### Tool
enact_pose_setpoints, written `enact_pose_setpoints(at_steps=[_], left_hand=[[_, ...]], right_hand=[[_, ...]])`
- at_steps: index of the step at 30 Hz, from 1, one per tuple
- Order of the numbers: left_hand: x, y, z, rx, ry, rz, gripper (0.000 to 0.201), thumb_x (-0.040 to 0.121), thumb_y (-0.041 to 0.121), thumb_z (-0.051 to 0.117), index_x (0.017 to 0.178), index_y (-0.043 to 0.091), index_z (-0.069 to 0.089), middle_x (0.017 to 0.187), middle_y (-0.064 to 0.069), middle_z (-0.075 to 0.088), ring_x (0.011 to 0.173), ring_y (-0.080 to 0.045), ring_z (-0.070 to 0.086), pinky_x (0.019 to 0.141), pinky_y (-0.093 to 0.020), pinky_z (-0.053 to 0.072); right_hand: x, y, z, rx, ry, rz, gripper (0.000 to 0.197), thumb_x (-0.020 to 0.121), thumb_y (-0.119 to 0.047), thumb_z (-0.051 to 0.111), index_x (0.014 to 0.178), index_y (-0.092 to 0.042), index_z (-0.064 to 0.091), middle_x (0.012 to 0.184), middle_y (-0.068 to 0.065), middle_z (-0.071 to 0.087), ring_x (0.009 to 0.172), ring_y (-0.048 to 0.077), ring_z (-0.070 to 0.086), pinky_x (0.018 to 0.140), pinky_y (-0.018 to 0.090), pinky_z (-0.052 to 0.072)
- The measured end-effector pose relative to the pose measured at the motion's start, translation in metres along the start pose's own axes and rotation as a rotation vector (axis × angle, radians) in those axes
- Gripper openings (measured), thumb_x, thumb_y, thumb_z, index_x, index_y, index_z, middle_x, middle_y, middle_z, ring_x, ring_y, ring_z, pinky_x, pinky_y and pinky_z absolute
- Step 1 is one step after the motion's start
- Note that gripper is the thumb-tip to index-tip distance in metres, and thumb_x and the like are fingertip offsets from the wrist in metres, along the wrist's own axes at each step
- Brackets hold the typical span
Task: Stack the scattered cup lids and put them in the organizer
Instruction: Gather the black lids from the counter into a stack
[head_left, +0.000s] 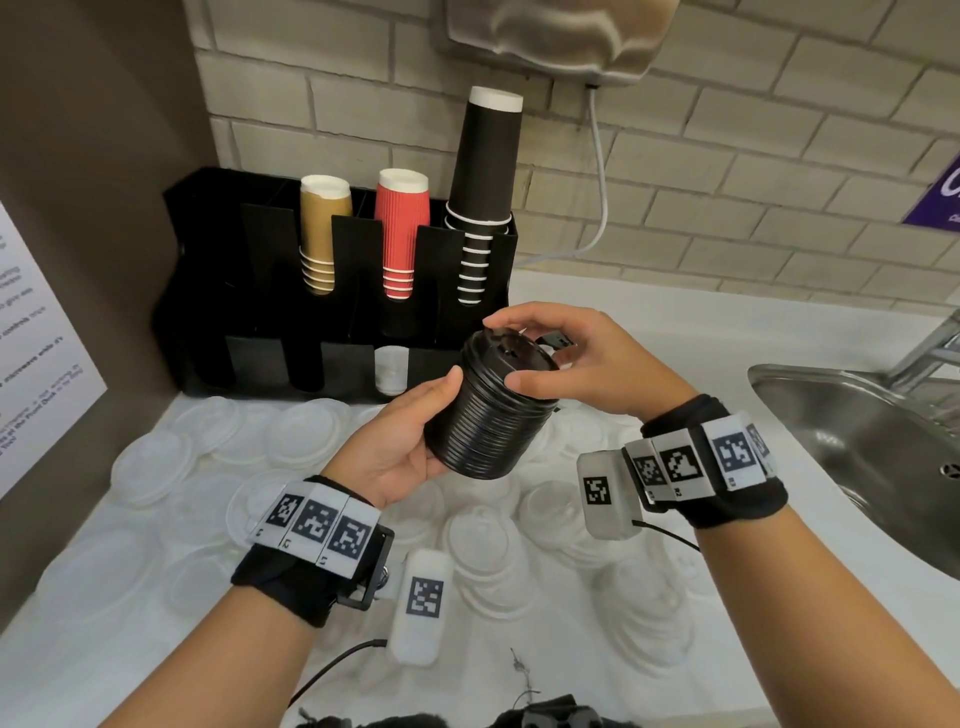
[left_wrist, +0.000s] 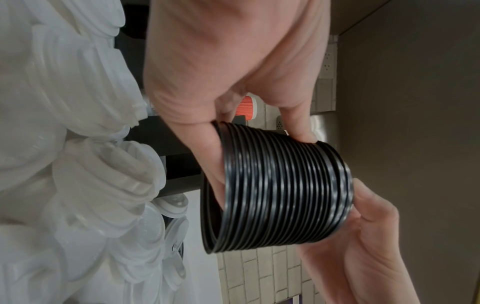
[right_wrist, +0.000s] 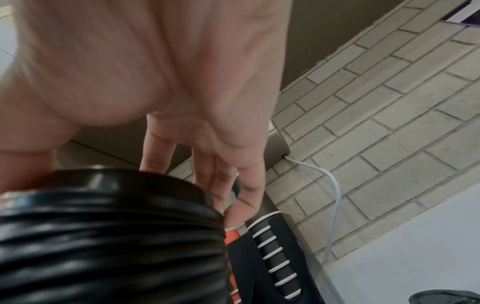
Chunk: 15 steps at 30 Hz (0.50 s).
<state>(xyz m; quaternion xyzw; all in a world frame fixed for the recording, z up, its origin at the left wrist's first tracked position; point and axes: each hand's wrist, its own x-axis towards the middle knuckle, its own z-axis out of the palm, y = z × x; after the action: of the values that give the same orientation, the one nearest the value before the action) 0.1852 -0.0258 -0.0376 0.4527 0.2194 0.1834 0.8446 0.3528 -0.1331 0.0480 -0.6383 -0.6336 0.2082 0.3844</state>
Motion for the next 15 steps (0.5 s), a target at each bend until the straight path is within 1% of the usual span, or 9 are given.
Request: enact_pose_setpoints(at_steps=[3, 5, 6, 7, 8, 9, 11, 13, 15], left_hand=[[-0.002, 0.001, 0.001, 0.011, 0.012, 0.002, 0.055, 0.074, 0.047, 0.065, 0.119, 0.016, 0.067, 0.113, -0.007, 0.072, 0.099, -0.019, 0.071, 0.072, -0.032, 0.059], [-0.002, 0.003, 0.000, 0.007, 0.018, -0.002, 0.052, 0.073, 0.048, 0.065, 0.116, 0.018, 0.069, 0.113, -0.006, 0.072, 0.100, -0.019, 0.071, 0.074, -0.033, 0.059], [-0.003, 0.004, -0.001, -0.001, 0.016, -0.008, 0.049, 0.072, 0.049, 0.066, 0.111, 0.020, 0.072, 0.113, -0.006, 0.072, 0.101, -0.020, 0.070, 0.074, -0.034, 0.059], [-0.004, 0.005, -0.001, -0.009, 0.010, -0.014, 0.045, 0.071, 0.050, 0.067, 0.106, 0.022, 0.075, 0.112, -0.006, 0.072, 0.101, -0.021, 0.070, 0.075, -0.034, 0.059], [-0.005, 0.006, -0.001, -0.014, 0.001, -0.014, 0.042, 0.069, 0.051, 0.068, 0.101, 0.024, 0.077, 0.112, -0.006, 0.073, 0.102, -0.022, 0.070, 0.075, -0.035, 0.059], [-0.006, 0.007, 0.000, -0.007, -0.004, -0.008, 0.044, 0.067, 0.053, 0.070, 0.100, 0.025, 0.077, 0.112, -0.007, 0.073, 0.103, -0.022, 0.070, 0.076, -0.036, 0.059], [-0.007, 0.010, 0.001, 0.054, 0.012, 0.023, 0.062, 0.060, 0.056, 0.073, 0.111, 0.022, 0.072, 0.113, -0.007, 0.072, 0.103, -0.023, 0.070, 0.077, -0.038, 0.059], [-0.007, 0.012, 0.003, 0.105, 0.041, 0.048, 0.079, 0.054, 0.057, 0.076, 0.122, 0.018, 0.063, 0.113, -0.006, 0.072, 0.102, -0.022, 0.070, 0.077, -0.040, 0.058], [-0.007, 0.012, 0.004, 0.116, 0.042, 0.064, 0.082, 0.052, 0.057, 0.077, 0.122, 0.017, 0.062, 0.110, -0.005, 0.073, 0.099, -0.020, 0.071, 0.075, -0.038, 0.058]], right_hand=[[0.000, -0.001, 0.000, -0.025, 0.000, -0.004, 0.045, 0.079, -0.014, 0.077, 0.121, -0.026, 0.063, 0.117, -0.009, 0.065, 0.108, 0.004, 0.057, 0.079, 0.015, 0.046], [0.001, -0.001, 0.000, -0.014, 0.004, 0.004, 0.046, 0.080, -0.018, 0.076, 0.123, -0.027, 0.062, 0.121, -0.007, 0.063, 0.114, 0.007, 0.056, 0.087, 0.025, 0.049], [0.001, -0.001, 0.001, 0.005, 0.000, 0.014, 0.047, 0.081, -0.020, 0.076, 0.125, -0.028, 0.061, 0.124, -0.006, 0.061, 0.117, 0.009, 0.054, 0.092, 0.031, 0.049], [0.001, -0.002, 0.001, 0.018, -0.010, 0.024, 0.049, 0.081, -0.022, 0.075, 0.127, -0.029, 0.059, 0.127, -0.005, 0.059, 0.120, 0.010, 0.053, 0.097, 0.034, 0.049], [0.000, -0.002, 0.003, 0.022, -0.020, 0.027, 0.052, 0.081, -0.024, 0.075, 0.129, -0.031, 0.057, 0.128, -0.006, 0.057, 0.121, 0.008, 0.053, 0.099, 0.034, 0.048], [0.000, -0.003, 0.005, 0.021, -0.026, 0.021, 0.055, 0.080, -0.024, 0.076, 0.131, -0.033, 0.055, 0.128, -0.007, 0.056, 0.120, 0.006, 0.053, 0.100, 0.031, 0.047], [-0.001, -0.004, 0.010, 0.022, -0.021, -0.006, 0.057, 0.081, -0.022, 0.075, 0.131, -0.035, 0.052, 0.127, -0.006, 0.054, 0.118, 0.003, 0.053, 0.101, 0.026, 0.045], [-0.002, -0.005, 0.014, 0.023, -0.023, -0.028, 0.055, 0.084, -0.021, 0.072, 0.132, -0.038, 0.050, 0.127, -0.003, 0.053, 0.119, 0.005, 0.052, 0.103, 0.026, 0.043], [-0.002, -0.006, 0.015, 0.016, -0.045, -0.026, 0.053, 0.088, -0.023, 0.067, 0.134, -0.042, 0.048, 0.126, -0.003, 0.050, 0.120, 0.005, 0.050, 0.102, 0.024, 0.043]])
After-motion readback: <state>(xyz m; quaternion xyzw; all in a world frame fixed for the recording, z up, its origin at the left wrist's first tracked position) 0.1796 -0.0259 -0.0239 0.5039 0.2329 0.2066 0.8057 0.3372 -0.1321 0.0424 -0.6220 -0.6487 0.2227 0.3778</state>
